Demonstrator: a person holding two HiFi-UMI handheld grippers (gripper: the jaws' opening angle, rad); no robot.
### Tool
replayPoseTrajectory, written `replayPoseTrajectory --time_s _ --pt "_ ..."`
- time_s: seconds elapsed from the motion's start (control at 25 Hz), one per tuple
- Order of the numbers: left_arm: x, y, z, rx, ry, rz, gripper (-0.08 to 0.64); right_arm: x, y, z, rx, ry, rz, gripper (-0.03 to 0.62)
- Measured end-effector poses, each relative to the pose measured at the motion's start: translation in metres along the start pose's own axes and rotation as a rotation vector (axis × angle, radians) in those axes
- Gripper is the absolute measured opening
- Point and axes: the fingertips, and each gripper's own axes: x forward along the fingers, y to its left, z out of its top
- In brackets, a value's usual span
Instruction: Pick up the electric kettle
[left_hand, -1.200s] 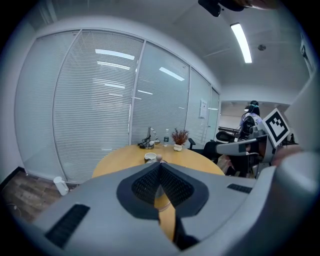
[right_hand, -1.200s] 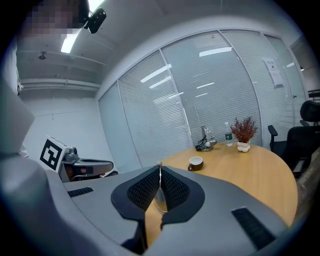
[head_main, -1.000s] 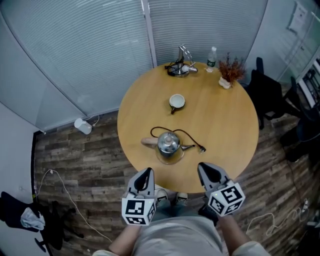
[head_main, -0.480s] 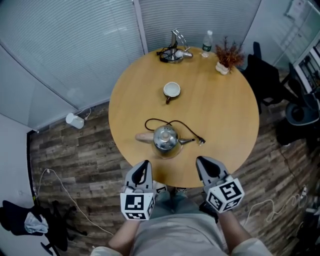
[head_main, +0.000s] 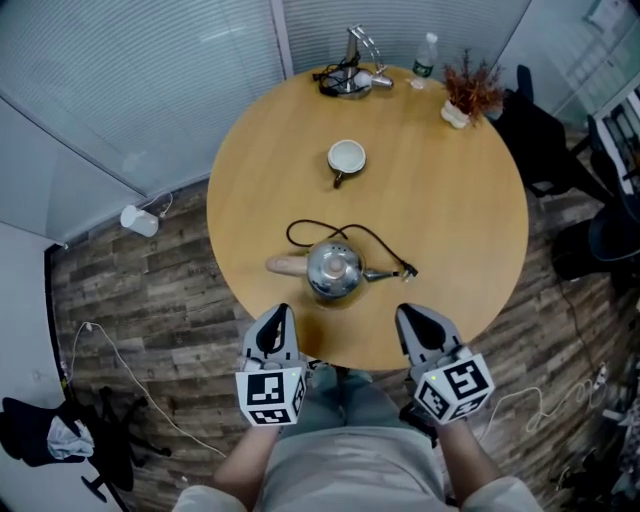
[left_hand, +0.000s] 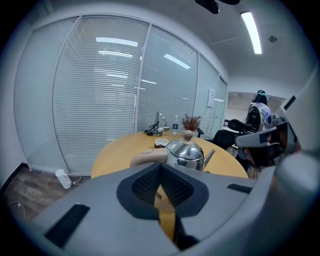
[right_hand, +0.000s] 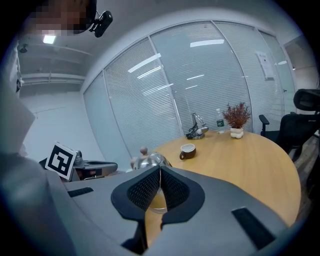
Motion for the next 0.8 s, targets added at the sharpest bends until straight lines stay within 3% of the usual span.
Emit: replayPoseTrajectory --time_s 0.28,0.8 --pt "0.023 0.016 -0.010 0.002 0.032 0.020 0.012 0.018 -0.007 -0.014 0.021 0.037 0.000 0.032" --pt "0.062 0.054 -0.040 -0.048 0.131 0.082 0.152 0.039 -0.010 -0.030 0.065 0.070 0.001 0.032"
